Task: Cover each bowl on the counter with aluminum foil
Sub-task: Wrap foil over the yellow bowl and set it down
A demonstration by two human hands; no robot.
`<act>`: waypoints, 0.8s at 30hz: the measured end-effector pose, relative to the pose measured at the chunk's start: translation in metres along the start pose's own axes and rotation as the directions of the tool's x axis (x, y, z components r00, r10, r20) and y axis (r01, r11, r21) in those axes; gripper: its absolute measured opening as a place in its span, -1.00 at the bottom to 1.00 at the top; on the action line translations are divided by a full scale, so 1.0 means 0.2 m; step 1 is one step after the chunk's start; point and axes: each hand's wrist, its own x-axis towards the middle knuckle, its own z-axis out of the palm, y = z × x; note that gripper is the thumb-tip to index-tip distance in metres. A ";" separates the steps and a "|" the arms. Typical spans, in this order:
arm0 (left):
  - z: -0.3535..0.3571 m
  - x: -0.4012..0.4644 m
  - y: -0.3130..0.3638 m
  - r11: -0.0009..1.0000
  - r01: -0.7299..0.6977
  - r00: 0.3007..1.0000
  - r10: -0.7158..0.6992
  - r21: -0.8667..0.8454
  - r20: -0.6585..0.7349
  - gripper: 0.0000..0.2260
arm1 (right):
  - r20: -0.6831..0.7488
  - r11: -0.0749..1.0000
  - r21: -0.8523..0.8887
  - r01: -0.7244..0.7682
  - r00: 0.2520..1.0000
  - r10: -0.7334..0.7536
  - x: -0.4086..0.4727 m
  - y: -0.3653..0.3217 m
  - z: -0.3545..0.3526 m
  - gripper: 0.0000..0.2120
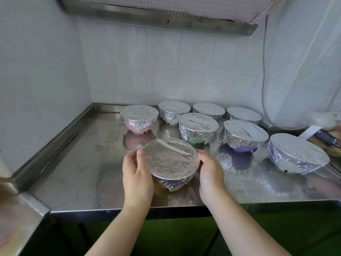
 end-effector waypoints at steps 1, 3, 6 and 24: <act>-0.02 0.02 0.00 1.000 -0.014 1.000 0.014 0.008 0.017 -0.66 | 0.011 0.999 -0.020 0.048 0.999 -0.048 0.00 -0.02 -0.01 -0.76; -0.06 0.01 0.01 0.994 -0.098 0.982 0.090 0.039 0.164 -0.53 | 0.137 0.993 -0.024 0.112 0.985 -0.108 0.01 -0.03 -0.04 -0.72; -0.10 0.00 0.01 0.967 -0.228 0.881 0.153 0.118 0.448 -0.27 | 0.407 0.989 -0.116 0.091 0.913 -0.036 0.00 -0.02 -0.10 -0.24; -0.16 0.15 -0.13 0.821 -0.464 0.807 0.238 0.332 0.540 0.19 | 0.546 0.734 -0.530 0.424 0.833 -0.087 0.00 0.05 -0.19 0.37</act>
